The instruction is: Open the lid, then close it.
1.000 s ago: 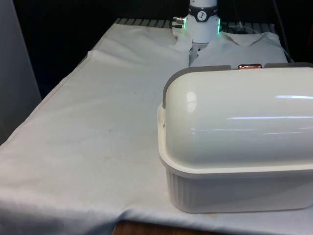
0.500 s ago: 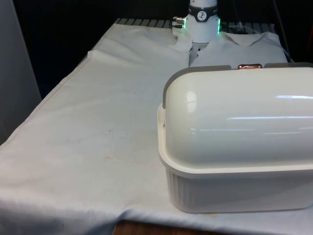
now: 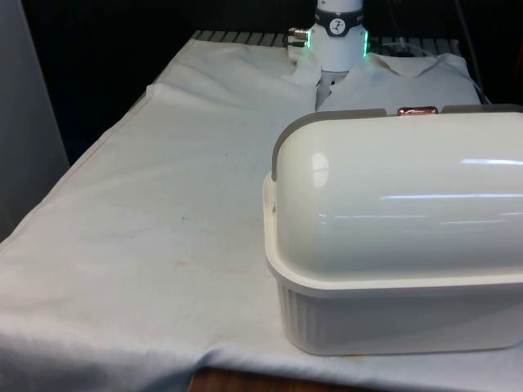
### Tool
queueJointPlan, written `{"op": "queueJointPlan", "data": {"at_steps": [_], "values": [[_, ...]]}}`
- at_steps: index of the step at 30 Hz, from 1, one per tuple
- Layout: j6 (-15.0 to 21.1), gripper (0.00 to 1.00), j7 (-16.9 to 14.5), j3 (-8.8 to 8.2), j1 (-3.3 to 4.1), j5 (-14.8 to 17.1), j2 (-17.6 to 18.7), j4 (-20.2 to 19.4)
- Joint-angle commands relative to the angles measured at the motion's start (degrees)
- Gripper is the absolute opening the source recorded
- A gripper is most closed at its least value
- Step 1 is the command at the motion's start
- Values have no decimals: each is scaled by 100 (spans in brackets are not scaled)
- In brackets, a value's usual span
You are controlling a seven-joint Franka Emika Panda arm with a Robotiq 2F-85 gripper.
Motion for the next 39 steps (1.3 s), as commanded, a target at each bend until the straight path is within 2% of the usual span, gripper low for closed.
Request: {"op": "queueJointPlan", "data": {"at_steps": [1,5,8,9,11,16,17,18,19,25,26,27,28,35,36,37,39], "values": [[-17,100,34,-23,11,-40,63,80],[-23,99,40,-29,17,-57,201,246],[0,86,0,0,0,-11,223,269],[-23,86,40,-34,17,-57,246,304],[-23,67,46,-34,17,-63,269,338],[-23,43,46,-34,17,-69,281,350],[-23,33,46,-34,17,-69,286,350],[0,28,0,0,0,-23,258,309],[-23,28,46,-34,17,-74,286,350],[120,0,80,-46,46,-103,390,350],[166,0,86,-46,57,-103,418,344],[86,0,6,0,17,-29,355,315],[212,0,92,-52,63,-109,441,332],[550,0,115,-69,103,-126,630,275],[458,0,29,0,57,-40,619,298],[579,0,115,-69,103,-126,647,264],[630,0,97,-63,103,-126,688,241]]}}
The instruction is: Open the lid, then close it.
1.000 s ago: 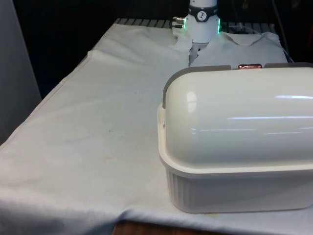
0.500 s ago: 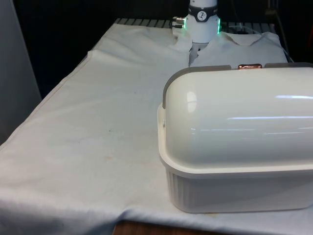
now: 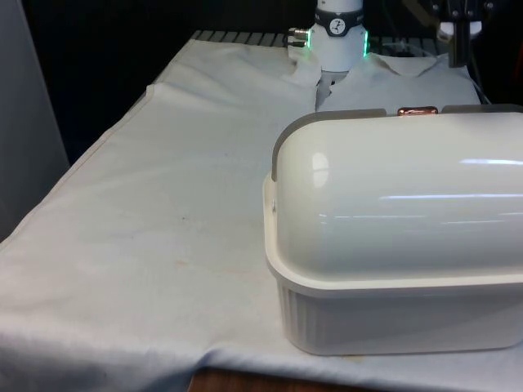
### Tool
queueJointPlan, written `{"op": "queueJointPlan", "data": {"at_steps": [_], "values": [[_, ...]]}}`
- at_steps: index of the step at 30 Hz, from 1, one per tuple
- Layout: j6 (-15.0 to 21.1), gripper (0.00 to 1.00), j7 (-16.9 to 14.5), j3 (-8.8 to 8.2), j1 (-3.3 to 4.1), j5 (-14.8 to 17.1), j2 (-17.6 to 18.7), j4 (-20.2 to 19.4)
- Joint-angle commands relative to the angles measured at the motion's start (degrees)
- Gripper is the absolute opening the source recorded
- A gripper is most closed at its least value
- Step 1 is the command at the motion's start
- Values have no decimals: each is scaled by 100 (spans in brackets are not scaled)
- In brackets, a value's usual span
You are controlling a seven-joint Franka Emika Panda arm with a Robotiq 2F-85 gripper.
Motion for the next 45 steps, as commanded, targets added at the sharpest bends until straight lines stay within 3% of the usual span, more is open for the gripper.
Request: {"op": "queueJointPlan", "data": {"at_steps": [1,6,20,35,45], "values": [[109,0,63,-63,34,-74,29,-40],[132,0,0,-6,0,-23,92,-80],[258,0,17,-52,23,-74,264,-149],[183,0,-23,-29,-17,-57,206,-321],[201,0,-34,-80,-6,-126,74,-584]]}}
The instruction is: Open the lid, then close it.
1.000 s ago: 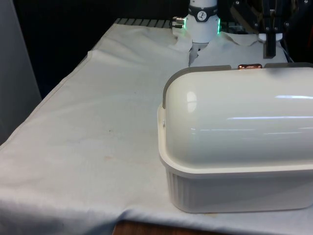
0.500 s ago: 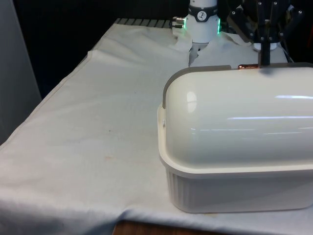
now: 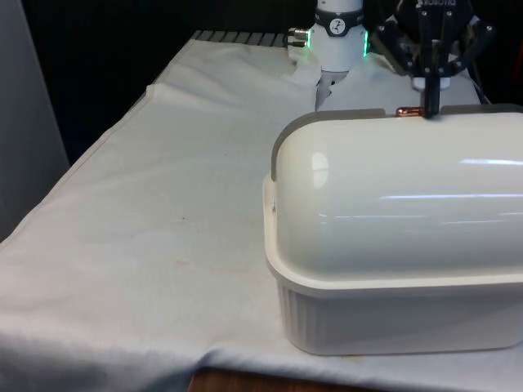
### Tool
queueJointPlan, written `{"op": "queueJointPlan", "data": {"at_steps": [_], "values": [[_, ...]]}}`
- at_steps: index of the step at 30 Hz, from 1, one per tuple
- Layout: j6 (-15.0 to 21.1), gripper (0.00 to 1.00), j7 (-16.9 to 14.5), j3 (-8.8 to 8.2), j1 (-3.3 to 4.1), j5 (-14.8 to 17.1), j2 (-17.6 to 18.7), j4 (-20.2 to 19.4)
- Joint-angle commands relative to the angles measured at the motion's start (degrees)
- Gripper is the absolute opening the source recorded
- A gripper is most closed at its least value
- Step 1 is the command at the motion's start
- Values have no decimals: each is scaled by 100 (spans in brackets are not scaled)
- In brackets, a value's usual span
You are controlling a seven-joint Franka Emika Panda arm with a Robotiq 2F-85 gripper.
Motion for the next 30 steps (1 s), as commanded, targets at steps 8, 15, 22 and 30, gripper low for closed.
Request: {"op": "queueJointPlan", "data": {"at_steps": [8,15,22,30], "values": [[-11,0,-52,-29,0,-11,-80,-126],[-160,0,-52,-92,29,-160,-206,-264],[-350,0,-69,-86,23,-269,-275,-315],[-596,0,-80,-74,17,-401,-361,-378]]}}
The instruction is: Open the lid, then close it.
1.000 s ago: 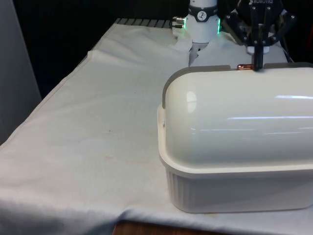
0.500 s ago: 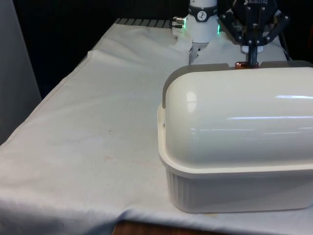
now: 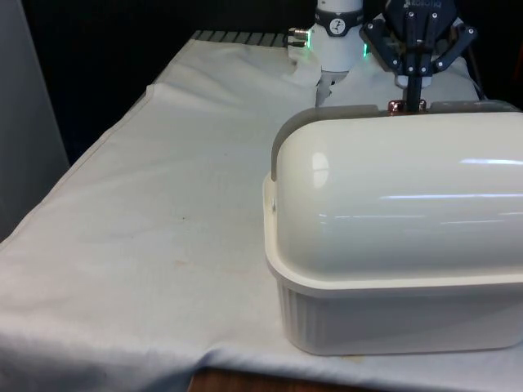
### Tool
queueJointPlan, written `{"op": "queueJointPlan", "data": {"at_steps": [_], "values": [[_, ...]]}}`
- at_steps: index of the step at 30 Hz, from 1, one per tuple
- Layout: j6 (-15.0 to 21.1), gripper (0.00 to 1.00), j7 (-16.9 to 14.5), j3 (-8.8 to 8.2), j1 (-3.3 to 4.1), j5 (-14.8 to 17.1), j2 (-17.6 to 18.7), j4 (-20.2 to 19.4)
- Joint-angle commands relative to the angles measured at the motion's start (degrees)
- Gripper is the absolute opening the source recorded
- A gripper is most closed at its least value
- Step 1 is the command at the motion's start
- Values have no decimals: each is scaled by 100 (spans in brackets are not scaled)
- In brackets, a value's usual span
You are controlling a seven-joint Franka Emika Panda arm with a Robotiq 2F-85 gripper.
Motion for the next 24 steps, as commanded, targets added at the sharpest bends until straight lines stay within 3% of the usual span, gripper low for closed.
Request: {"op": "queueJointPlan", "data": {"at_steps": [1,24], "values": [[-80,0,6,-29,17,-63,-52,-46],[-963,0,-34,17,29,-390,-212,-241]]}}
